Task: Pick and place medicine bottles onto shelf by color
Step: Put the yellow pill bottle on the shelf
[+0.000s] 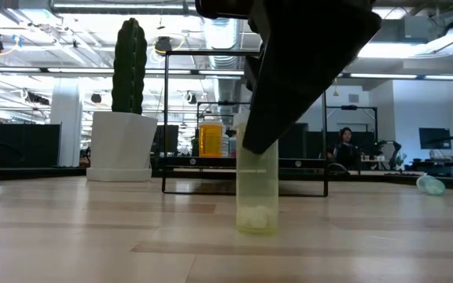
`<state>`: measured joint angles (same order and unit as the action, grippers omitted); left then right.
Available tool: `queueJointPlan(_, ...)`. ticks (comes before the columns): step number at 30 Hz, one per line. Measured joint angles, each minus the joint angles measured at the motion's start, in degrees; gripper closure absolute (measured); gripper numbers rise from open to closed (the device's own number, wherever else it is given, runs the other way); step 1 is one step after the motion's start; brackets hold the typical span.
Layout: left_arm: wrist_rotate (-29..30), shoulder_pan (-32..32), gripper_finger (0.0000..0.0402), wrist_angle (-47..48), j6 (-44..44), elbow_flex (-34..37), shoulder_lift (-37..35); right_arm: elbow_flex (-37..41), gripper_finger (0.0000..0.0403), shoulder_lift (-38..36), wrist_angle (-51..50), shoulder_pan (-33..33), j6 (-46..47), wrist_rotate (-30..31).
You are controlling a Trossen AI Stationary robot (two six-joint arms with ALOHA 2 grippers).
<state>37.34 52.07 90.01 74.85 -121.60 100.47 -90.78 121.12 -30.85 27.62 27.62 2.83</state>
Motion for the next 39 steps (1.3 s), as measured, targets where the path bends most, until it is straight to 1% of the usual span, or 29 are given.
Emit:
queueJointPlan(3, 0.02, 0.00, 0.0116, -0.01, 0.00, 0.00, 0.00, 0.00, 0.0275, -0.34, -0.98, 0.00, 1.17, -0.54)
queueJointPlan(6, 0.04, -0.12, 0.0116, 0.01, -0.02, 0.00, 0.00, 0.00, 0.0283, -1.38, -4.19, -0.02, 2.04, -1.18)
queueJointPlan(8, 0.02, -0.42, 0.0116, 0.01, -0.02, 0.00, 0.00, 0.00, 0.0281, -2.97, -8.04, -0.02, 2.37, -1.20)
queueJointPlan(13, 0.11, -1.51, 0.0116, 0.01, -1.37, 0.00, 0.00, 0.00, 0.0260, -8.48, -23.00, 0.18, 2.33, -1.03)
queueJointPlan(19, 0.21, -4.05, 0.0116, 0.01, -3.94, 0.00, -0.01, 0.00, 0.0259, -16.45, -37.94, 0.55, 0.61, 3.53)
queueJointPlan(22, 0.20, -5.54, 0.0116, 0.01, -4.91, 0.00, -0.26, 0.02, 0.0264, -20.52, -43.99, 0.54, -0.68, 8.15)
queueJointPlan(24, 0.22, -6.46, 0.0116, 0.01, -5.51, 0.00, -0.51, 0.32, 0.0266, -23.48, -46.86, 0.20, -1.53, 12.47)
queueJointPlan(26, 0.33, -7.70, 0.0116, 0.00, -5.62, 0.00, -0.75, 1.91, 0.0265, -26.59, -46.62, -0.84, -2.61, 17.69)
queueJointPlan(28, 0.37, -8.98, 0.0116, 0.01, -5.62, 0.00, -1.07, 5.62, 0.0263, -30.15, -43.98, -2.75, -2.90, 21.48)
queueJointPlan(31, 0.40, -10.99, 0.0116, 0.01, -5.60, 0.00, -1.43, 14.29, 0.0263, -35.80, -37.49, -7.38, -5.31, 22.18)
queueJointPlan(33, 0.22, -12.59, 0.0116, 0.02, -5.57, -0.16, -1.54, 21.12, 0.0264, -39.29, -32.29, -11.28, -7.12, 20.63)
queueJointPlan(36, 0.12, -14.99, 0.0116, -0.12, -5.62, -0.82, -1.55, 29.75, 0.0265, -43.25, -24.78, -17.95, -10.10, 14.05)
queueJointPlan(38, 0.04, -16.88, 0.0116, -0.73, -5.62, -0.92, -1.60, 33.12, 0.0265, -44.30, -21.28, -22.13, -11.36, 10.32)
queueJointPlan(39, 0.04, -17.90, 0.0116, -1.06, -5.61, -0.92, -1.60, 34.08, 0.0265, -44.41, -20.67, -24.09, -11.48, 9.37)
